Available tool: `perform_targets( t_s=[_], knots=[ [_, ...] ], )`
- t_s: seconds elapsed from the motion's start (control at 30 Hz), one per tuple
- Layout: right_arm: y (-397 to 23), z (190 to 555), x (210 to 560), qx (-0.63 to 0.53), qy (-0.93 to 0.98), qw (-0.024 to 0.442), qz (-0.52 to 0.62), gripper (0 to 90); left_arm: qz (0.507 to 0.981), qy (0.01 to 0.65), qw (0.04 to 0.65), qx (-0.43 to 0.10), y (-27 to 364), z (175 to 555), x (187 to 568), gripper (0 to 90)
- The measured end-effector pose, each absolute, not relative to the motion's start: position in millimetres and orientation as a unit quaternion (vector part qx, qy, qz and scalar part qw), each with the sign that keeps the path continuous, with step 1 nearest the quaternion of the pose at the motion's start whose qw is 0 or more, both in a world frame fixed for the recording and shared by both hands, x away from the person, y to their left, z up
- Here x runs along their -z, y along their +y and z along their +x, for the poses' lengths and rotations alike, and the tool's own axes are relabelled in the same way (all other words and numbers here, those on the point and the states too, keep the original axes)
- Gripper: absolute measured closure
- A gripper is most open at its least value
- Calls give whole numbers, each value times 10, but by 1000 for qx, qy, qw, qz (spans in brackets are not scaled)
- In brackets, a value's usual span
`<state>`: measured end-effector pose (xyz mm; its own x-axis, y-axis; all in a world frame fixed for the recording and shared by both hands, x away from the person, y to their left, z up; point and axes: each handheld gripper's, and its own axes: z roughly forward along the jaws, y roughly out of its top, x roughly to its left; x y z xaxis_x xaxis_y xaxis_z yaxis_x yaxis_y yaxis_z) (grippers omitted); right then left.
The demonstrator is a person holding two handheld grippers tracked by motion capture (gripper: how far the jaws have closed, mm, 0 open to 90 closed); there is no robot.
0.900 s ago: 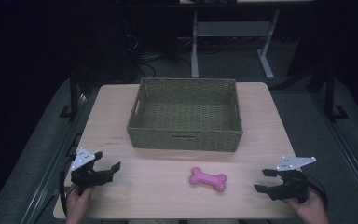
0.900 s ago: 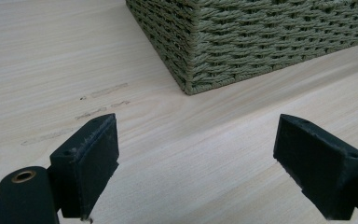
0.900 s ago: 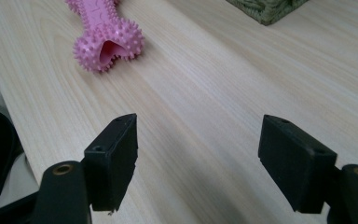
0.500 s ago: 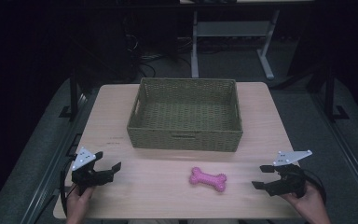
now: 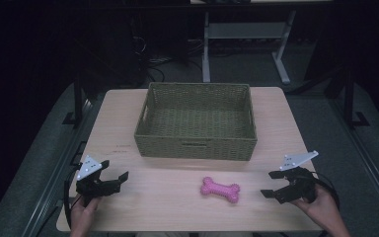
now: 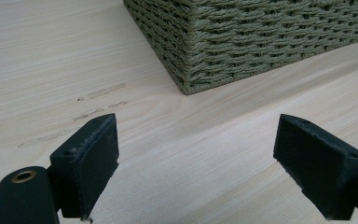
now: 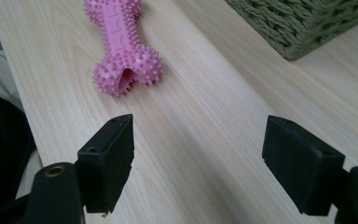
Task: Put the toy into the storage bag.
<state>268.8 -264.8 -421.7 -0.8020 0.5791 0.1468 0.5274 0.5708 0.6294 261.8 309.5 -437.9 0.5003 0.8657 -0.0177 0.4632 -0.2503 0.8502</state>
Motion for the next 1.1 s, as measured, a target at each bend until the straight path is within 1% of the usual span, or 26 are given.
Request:
perform_targets(
  t_s=[0.1, 1.1],
  knots=[
    [-2590, 2718, 4198, -337, 890, 32, 306, 243, 754, 441, 425, -237, 3098, 2619, 4379, 133],
    [-2164, 2905, 4007, -297, 921, 26, 250, 240, 754, 441, 424, -238, 3095, 2625, 4379, 134]
  ],
)
